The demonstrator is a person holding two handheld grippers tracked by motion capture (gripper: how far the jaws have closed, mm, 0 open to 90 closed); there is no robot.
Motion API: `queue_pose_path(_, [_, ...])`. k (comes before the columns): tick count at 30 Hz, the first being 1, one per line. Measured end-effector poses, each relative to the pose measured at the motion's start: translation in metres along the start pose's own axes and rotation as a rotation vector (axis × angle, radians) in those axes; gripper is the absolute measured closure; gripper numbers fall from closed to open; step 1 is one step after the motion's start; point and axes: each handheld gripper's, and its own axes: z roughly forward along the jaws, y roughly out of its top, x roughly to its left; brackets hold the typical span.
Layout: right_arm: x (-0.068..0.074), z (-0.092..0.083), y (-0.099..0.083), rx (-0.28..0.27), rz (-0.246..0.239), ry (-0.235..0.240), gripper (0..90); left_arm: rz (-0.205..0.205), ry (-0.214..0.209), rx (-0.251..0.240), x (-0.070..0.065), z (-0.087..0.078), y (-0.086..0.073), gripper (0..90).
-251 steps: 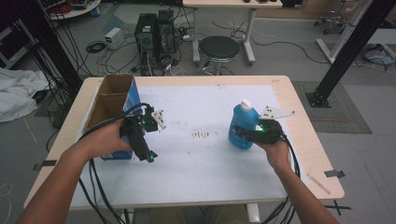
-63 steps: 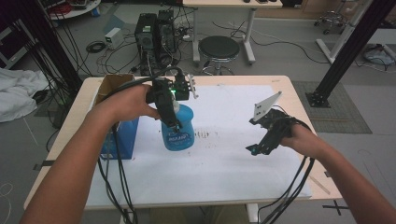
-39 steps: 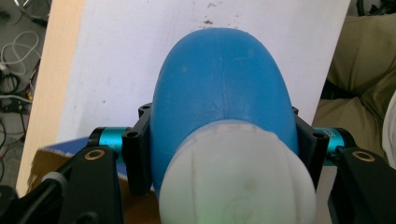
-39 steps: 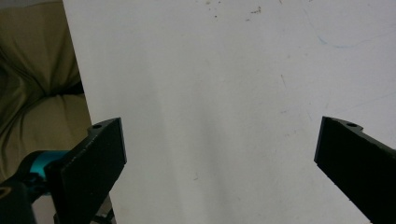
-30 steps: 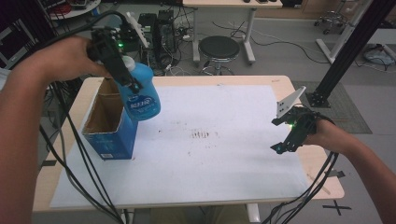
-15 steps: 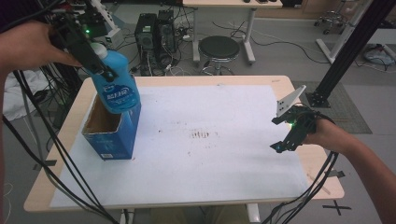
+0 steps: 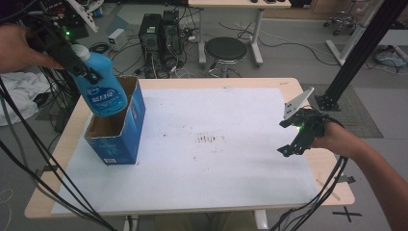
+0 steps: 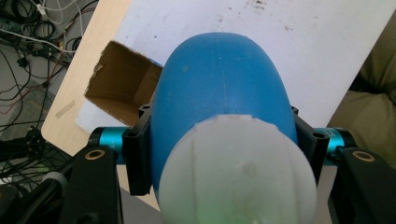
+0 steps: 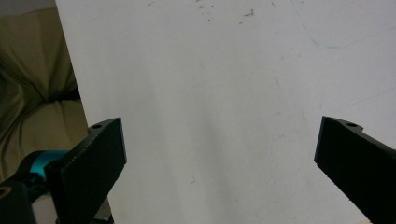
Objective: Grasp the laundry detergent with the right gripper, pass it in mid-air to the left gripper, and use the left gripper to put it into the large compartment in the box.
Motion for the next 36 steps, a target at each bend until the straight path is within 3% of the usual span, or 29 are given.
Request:
queue_pose_path(7, [0.002, 0.002, 0.002, 0.007, 0.004, -0.003, 1.1, -0.02, -0.008, 0.014, 0.007, 0.015, -0.013, 38.0])
queue_pose_path(20, [0.003, 0.002, -0.001, -0.001, 0.018, -0.005, 1.2, 0.006, 0.0, 0.046, 0.009, 0.052, -0.028, 38.0])
queue_pose_path(24, [0.003, 0.003, -0.002, -0.007, 0.021, -0.005, 1.2, 0.015, -0.01, 0.043, 0.009, 0.068, -0.031, 38.0])
queue_pose_path(28, [0.003, 0.006, -0.003, -0.003, 0.023, 0.001, 1.2, 0.038, -0.021, 0.074, 0.008, 0.089, -0.034, 37.9])
queue_pose_path(36, [0.003, 0.012, -0.001, 0.009, 0.016, 0.01, 1.2, 0.038, -0.039, 0.099, 0.009, 0.131, -0.044, 38.0])
